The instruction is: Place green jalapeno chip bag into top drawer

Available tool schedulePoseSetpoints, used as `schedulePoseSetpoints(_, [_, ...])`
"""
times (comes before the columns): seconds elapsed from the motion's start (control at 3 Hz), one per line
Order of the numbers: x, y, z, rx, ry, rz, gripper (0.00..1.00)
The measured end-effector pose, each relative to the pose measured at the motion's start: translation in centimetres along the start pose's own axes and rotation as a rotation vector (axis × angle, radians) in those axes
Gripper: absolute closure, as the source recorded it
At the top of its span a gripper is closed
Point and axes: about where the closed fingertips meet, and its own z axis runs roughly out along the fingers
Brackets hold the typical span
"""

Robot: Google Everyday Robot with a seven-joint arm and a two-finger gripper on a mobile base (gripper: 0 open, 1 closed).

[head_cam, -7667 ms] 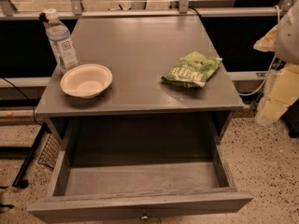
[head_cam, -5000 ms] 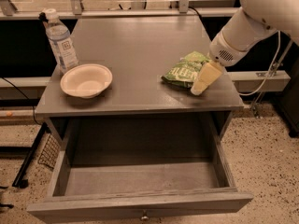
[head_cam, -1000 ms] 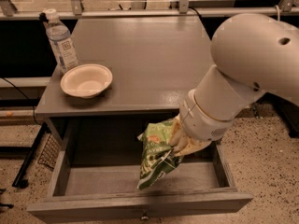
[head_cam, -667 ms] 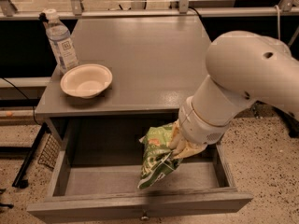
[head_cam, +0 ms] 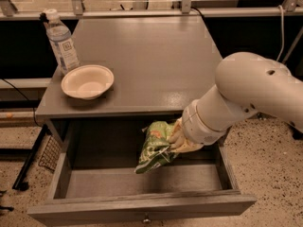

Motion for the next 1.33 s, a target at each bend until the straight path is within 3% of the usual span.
schedulePoseSetpoints(0.33, [0.0, 0.0, 0.0, 0.000, -0.001, 0.000, 1.00])
schedulePoseSetpoints(0.67, [2.4, -1.2, 3.5, 0.020, -0.028, 0.033, 1.00])
schedulePoseSetpoints(1.0, [2.4, -1.4, 3.5, 0.027, -0.030, 0.033, 1.00])
schedulePoseSetpoints(1.33, [2.3, -1.4, 3.5, 0.027, -0.028, 0.030, 0.77])
